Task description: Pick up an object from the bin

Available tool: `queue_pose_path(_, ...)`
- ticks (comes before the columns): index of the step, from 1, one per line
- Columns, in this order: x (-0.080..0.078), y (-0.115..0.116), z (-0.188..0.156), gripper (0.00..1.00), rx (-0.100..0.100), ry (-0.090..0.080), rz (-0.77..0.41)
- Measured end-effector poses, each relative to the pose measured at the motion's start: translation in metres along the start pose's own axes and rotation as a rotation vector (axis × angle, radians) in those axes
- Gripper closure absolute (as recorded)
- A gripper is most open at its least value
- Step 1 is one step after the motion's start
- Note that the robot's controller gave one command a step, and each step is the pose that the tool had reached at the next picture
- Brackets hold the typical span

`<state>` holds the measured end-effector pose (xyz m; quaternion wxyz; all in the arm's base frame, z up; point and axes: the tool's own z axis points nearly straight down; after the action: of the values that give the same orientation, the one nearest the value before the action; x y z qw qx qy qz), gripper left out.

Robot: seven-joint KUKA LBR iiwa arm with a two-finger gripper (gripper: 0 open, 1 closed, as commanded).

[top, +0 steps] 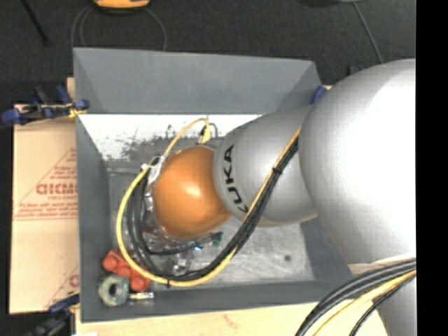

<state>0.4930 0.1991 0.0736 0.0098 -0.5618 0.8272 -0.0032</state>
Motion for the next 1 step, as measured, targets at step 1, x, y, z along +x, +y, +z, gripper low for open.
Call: queue_pose_path(1,-0.0016,0.0018,-0.0008,1.00,-0.003,-0.002,-0.001)
